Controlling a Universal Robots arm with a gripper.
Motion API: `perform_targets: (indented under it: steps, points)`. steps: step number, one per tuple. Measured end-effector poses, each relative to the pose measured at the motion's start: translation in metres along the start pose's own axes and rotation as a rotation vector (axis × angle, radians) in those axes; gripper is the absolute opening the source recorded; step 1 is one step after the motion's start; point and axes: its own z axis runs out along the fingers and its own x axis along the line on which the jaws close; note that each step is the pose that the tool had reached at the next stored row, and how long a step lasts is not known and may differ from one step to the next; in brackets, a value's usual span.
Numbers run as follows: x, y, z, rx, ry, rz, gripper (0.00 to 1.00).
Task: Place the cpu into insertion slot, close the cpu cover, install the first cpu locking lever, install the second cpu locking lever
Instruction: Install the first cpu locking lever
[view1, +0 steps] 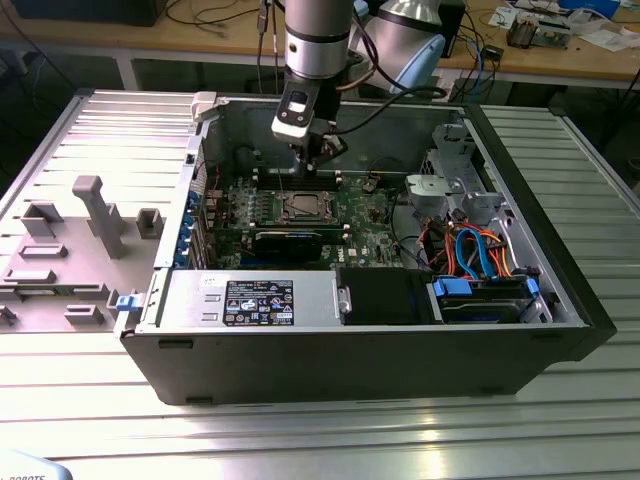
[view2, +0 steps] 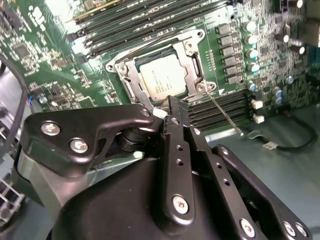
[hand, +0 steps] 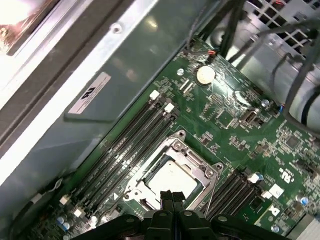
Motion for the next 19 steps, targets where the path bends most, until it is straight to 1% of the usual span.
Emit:
perform_targets:
  steps: [3,4,8,9,11,15,19]
  points:
    - [0.0000,0.0000,0.0001,0.0008,0.0003,-0.056,0.11]
    - [0.0000,0.0000,0.0001,0.0012,0.0005,-0.081,0.11]
    - [-0.0001,-0.0005,0.0002,0.0018,0.0008,-0.134,0.11]
    - [-0.0001,-0.0006,0.0001,0.0025,0.0009,-0.161,0.11]
    - [-0.0001,-0.0007,0.0001,0.0031,0.0011,-0.195,0.11]
    - [-0.0001,-0.0006,0.0001,0.0048,0.0018,-0.318,0.11]
    - [-0.0001,-0.0006,0.0001,0.0054,0.0020,-0.361,0.11]
